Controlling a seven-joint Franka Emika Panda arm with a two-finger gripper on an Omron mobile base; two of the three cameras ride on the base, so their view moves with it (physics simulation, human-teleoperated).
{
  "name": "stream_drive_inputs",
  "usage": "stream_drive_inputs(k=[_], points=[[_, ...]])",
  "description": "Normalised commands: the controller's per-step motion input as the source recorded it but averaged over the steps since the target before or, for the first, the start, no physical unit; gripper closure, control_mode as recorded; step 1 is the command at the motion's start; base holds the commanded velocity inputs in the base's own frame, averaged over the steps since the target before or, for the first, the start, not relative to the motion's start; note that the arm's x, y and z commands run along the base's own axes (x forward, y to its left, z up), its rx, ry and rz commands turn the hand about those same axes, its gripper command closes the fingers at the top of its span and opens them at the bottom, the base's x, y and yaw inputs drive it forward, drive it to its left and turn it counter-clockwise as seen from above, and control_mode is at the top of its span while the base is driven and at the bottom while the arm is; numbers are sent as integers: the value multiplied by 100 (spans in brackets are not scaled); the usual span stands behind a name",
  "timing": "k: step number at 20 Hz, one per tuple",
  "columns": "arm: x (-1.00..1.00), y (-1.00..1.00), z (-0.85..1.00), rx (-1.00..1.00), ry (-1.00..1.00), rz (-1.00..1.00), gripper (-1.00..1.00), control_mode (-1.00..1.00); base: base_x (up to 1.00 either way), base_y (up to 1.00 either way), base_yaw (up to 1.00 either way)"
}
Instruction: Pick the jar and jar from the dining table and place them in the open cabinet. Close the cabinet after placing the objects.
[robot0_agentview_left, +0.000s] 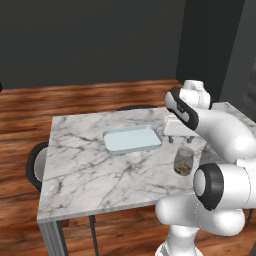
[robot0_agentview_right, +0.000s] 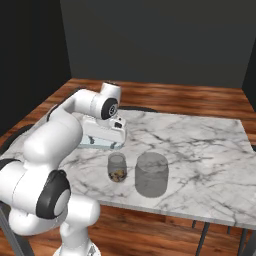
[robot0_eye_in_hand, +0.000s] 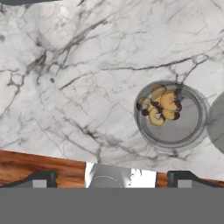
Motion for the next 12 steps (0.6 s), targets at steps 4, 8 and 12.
stream_drive_inputs(k=[4,8,12], points=[[-13,1,-20,-1,-4,-2,-100,-100,0,0,0],[0,-8,-27,-4,-8,-1,-100,-100,0,0,0],[5,-1,-14,-4,-8,-1,-100,-100,0,0,0]])
